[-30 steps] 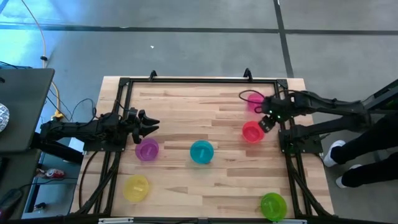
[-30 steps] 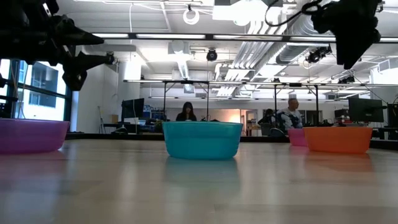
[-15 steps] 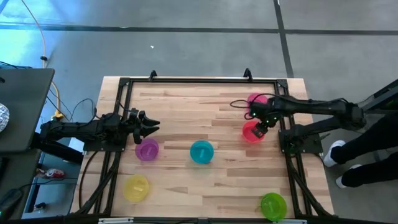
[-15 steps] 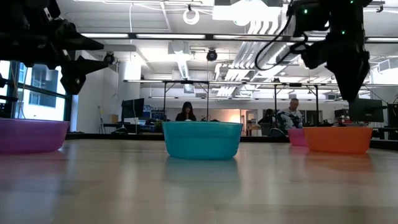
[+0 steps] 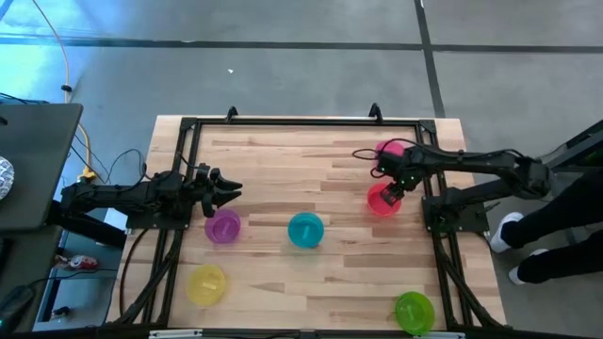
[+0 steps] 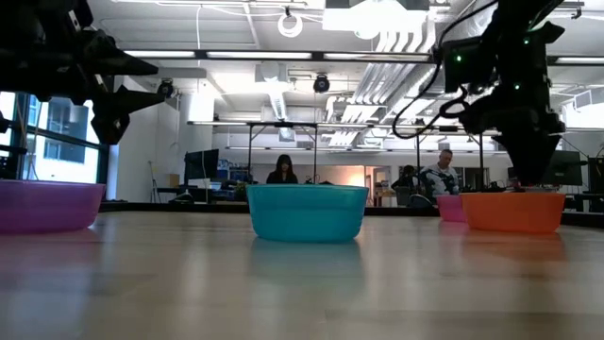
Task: Nest bowls inside each other
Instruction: Stack the orange bowl on top of the blue bowl
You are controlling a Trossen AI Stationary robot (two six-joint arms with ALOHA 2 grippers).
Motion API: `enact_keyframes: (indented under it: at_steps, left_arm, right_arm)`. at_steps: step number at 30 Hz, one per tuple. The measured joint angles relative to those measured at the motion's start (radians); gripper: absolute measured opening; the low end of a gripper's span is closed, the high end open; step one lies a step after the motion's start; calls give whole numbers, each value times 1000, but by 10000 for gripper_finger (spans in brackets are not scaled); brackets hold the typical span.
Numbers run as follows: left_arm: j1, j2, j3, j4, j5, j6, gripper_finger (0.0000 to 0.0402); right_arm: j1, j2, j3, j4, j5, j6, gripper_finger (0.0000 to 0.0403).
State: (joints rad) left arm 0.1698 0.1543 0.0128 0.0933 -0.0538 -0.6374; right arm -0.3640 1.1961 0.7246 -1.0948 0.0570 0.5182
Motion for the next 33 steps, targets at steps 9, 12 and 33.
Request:
enact_keyframes:
  at_steps: [9, 12, 33]
  left_arm:
    - [0, 0, 0, 0, -8, -15, 184]
    - [0, 0, 0, 0, -15, -15, 184]
    - [0, 0, 0, 1, -41, -25, 184]
  right_arm:
    - [-78, 0, -5, 93, -60, -97, 146]
    - [-102, 0, -5, 99, -62, -121, 145]
    - [-180, 2, -5, 121, -140, -265, 145]
